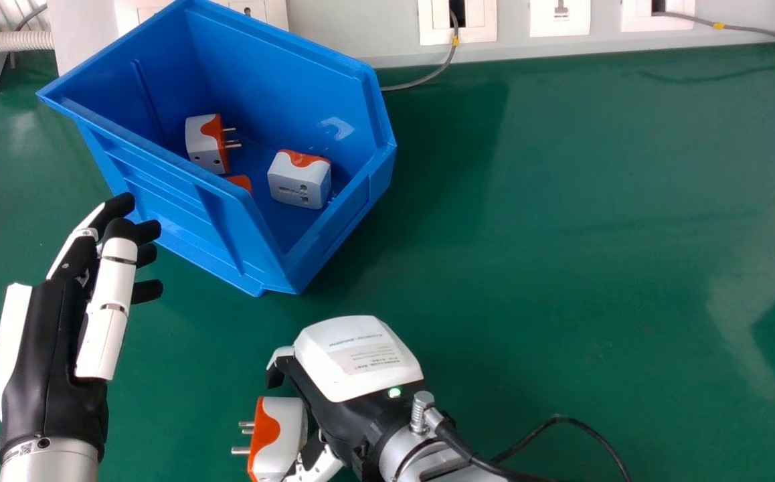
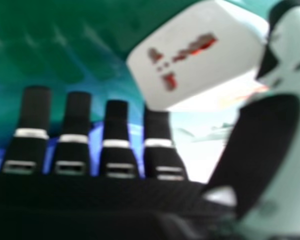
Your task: Pick all objects and put in blue box
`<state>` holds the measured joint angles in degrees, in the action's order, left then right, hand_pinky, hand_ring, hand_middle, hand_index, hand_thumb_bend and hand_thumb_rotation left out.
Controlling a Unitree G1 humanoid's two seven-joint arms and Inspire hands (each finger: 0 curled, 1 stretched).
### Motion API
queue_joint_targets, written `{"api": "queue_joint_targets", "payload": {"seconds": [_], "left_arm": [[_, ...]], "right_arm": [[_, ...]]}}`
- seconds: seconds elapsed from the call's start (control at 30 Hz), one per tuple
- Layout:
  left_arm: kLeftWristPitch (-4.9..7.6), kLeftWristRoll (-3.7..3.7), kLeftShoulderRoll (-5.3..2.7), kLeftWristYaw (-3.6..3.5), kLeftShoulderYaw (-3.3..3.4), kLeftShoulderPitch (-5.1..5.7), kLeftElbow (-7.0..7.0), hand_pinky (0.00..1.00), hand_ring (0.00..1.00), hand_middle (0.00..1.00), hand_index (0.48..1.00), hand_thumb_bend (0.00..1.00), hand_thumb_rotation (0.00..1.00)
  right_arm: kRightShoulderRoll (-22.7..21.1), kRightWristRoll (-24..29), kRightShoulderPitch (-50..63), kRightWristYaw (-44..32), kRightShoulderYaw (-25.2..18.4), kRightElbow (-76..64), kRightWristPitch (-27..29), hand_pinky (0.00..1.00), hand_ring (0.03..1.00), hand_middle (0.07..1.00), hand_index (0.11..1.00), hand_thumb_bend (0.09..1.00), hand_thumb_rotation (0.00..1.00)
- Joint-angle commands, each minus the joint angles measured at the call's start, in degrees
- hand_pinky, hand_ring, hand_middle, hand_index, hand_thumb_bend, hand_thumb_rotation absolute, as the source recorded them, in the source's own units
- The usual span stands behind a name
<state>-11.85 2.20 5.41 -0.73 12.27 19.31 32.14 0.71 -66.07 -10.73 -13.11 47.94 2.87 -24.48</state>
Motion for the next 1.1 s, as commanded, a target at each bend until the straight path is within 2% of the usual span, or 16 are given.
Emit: {"api": "queue_joint_targets", "payload": {"seconds": [0.0, 0.13, 0.43, 0.8, 1.07], "left_arm": [[0.07, 0.25, 0.1, 0.27, -0.24, -0.45, 1.84, 0.72, 0.82, 0.81, 0.864, 0.36, 0.92], [-0.14, 0.19, 0.15, 0.3, -0.17, -0.61, 1.78, 0.72, 0.82, 0.81, 0.863, 0.36, 0.92], [-0.58, 0.37, -0.04, 0.47, -0.53, -0.82, 2.23, 0.72, 0.82, 0.81, 0.864, 0.36, 0.92], [-1.35, 0.74, -0.28, 0.89, -1.35, -1.28, 2.68, 0.72, 0.82, 0.81, 0.863, 0.36, 0.92], [-1.82, 0.63, -0.37, 1.35, -1.77, -1.64, 2.76, 0.71, 0.81, 0.81, 0.863, 0.36, 0.92]], "right_arm": [[1.3, -0.3, -1.4, 1.3, -0.2, -0.1, 0.1, 0.65, 0.756, 0.804, 0.716, 0.7, 0.3], [1.4, -0.1, -1.5, 1.8, -0.1, 0.3, 0.2, 0.66, 0.76, 0.806, 0.717, 0.701, 0.3], [1.2, -1.2, -1.5, 1.9, 1.2, 0.5, 0.1, 0.65, 0.756, 0.804, 0.711, 0.703, 0.3], [1.0, -1.2, -2.6, 2.3, 1.9, 1.7, 0.3, 0.66, 0.754, 0.803, 0.701, 0.702, 0.29], [0.9, -0.8, -2.7, 2.2, 1.9, 2.2, 0.2, 0.66, 0.75, 0.8, 0.688, 0.705, 0.28]]}}
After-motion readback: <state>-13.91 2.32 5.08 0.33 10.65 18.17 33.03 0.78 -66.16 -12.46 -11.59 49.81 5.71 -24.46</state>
